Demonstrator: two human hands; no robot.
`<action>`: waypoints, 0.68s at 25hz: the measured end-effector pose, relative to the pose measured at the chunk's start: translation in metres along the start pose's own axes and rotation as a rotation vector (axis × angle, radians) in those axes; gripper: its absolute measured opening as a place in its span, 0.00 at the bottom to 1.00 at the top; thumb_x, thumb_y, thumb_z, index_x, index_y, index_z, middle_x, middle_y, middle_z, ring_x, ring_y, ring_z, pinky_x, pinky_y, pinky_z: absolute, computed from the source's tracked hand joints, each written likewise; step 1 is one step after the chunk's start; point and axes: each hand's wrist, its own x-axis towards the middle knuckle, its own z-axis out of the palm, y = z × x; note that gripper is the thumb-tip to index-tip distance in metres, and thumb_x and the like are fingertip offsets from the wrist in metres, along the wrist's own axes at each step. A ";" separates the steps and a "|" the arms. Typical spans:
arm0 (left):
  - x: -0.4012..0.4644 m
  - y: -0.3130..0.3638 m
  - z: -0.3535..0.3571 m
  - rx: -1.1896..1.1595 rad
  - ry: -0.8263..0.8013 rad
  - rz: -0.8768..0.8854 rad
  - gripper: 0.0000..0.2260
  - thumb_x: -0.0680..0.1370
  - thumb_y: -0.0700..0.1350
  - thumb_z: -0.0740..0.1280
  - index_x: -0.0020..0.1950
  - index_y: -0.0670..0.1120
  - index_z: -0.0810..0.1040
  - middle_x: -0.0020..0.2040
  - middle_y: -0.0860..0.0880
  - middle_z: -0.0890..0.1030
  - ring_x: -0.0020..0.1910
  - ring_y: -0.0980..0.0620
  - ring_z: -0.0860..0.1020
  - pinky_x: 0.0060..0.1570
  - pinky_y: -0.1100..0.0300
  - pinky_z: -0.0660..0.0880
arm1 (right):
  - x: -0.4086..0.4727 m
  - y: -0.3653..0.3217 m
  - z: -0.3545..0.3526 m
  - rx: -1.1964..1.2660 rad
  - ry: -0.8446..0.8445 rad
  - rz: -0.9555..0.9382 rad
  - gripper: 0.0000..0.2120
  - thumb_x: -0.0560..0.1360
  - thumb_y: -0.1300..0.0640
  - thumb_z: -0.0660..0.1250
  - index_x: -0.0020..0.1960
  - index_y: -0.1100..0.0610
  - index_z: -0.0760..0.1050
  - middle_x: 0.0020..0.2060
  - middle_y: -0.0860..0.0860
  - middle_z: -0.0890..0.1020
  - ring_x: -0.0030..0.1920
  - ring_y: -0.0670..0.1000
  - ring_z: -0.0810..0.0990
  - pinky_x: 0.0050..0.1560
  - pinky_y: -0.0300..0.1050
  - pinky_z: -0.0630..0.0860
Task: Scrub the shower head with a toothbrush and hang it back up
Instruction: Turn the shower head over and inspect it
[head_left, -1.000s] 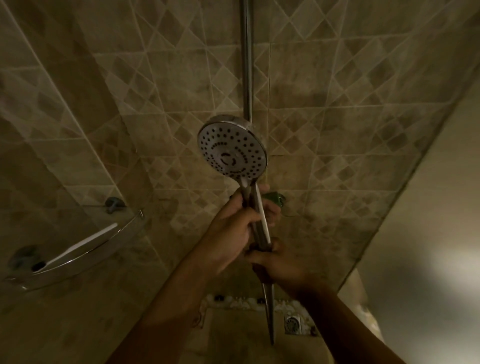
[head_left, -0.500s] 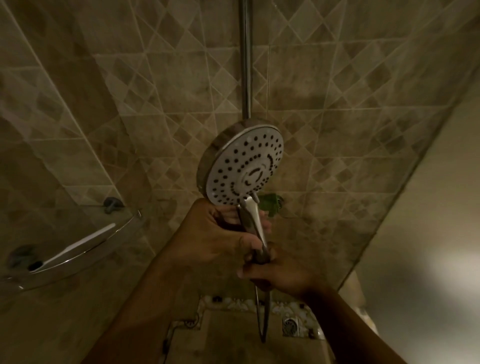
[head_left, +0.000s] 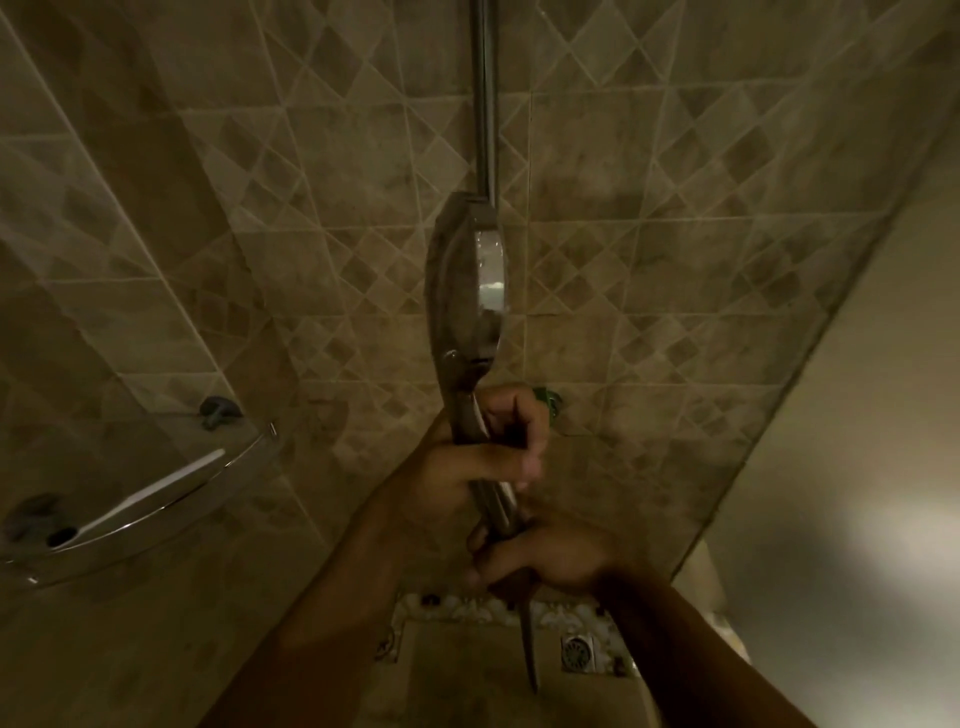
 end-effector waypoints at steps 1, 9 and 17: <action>0.002 -0.001 0.002 -0.045 -0.008 0.019 0.10 0.72 0.41 0.73 0.48 0.37 0.78 0.37 0.41 0.75 0.34 0.45 0.72 0.37 0.52 0.68 | -0.001 -0.002 -0.001 0.044 -0.074 -0.009 0.12 0.66 0.61 0.72 0.33 0.63 0.69 0.28 0.53 0.66 0.29 0.51 0.63 0.31 0.44 0.57; 0.005 -0.005 0.013 -0.257 0.010 -0.013 0.12 0.73 0.50 0.77 0.38 0.47 0.78 0.25 0.47 0.76 0.21 0.49 0.75 0.26 0.60 0.75 | -0.004 0.000 -0.002 0.252 -0.195 -0.022 0.18 0.69 0.62 0.69 0.27 0.56 0.63 0.20 0.44 0.63 0.21 0.47 0.54 0.26 0.41 0.52; -0.001 -0.001 0.019 -0.168 0.218 -0.089 0.21 0.73 0.49 0.76 0.34 0.41 0.66 0.25 0.48 0.65 0.22 0.53 0.67 0.27 0.59 0.68 | -0.001 0.008 0.001 0.179 0.078 -0.081 0.17 0.69 0.65 0.68 0.25 0.53 0.69 0.20 0.46 0.66 0.21 0.45 0.62 0.27 0.40 0.60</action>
